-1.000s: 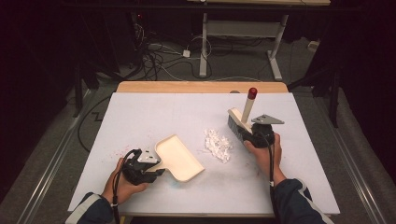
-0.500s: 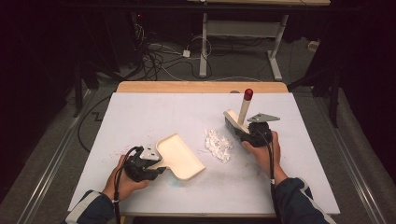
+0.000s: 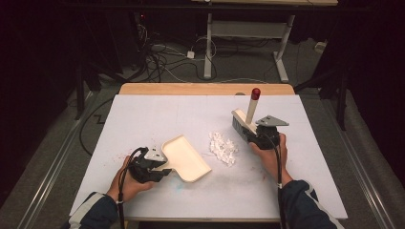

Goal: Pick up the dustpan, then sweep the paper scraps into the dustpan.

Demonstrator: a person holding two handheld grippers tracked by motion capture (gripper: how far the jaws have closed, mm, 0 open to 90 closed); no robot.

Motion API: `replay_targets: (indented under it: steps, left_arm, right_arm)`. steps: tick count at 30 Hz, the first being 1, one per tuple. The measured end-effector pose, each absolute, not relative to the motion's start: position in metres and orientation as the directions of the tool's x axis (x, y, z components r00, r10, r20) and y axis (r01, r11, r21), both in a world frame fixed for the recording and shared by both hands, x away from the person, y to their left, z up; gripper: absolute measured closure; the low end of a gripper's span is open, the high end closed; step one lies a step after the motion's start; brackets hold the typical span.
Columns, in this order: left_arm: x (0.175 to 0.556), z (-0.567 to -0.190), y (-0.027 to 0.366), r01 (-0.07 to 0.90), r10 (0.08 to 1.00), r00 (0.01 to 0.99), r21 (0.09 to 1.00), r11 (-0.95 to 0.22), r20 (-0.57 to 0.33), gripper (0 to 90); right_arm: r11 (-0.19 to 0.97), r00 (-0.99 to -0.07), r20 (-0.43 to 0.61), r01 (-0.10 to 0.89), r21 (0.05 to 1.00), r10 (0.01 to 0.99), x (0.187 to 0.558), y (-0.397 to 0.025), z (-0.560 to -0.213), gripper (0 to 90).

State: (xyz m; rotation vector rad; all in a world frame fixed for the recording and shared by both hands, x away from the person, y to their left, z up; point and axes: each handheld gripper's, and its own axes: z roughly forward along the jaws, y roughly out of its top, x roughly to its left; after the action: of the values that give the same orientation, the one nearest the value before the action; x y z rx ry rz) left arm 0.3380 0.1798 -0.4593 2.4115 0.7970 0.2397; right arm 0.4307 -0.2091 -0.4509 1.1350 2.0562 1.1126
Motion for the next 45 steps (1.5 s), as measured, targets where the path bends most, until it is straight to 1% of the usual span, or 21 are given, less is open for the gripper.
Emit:
replay_targets:
  steps: [18,32,39,45]
  left_arm:
    - [0.337,-0.463,0.176,0.496,0.594,0.805,0.572,-0.653,-0.021,63.5]
    - [0.339,-0.466,0.159,0.49,0.577,0.817,0.55,-0.676,-0.019,63.5]
    - [0.341,-0.465,0.149,0.488,0.573,0.82,0.546,-0.681,-0.018,63.5]
    - [0.343,-0.466,0.142,0.493,0.577,0.816,0.546,-0.678,-0.021,63.4]
  right_arm:
    - [0.304,-0.485,-0.084,0.396,0.866,0.87,0.43,-0.196,-0.454,67.6]
    - [0.325,-0.547,-0.088,0.354,0.877,0.833,0.425,-0.175,-0.46,67.5]
    - [0.31,-0.565,-0.061,0.356,0.882,0.823,0.42,-0.166,-0.463,67.0]
    - [0.297,-0.61,-0.024,0.35,0.888,0.792,0.412,-0.153,-0.464,67.0]
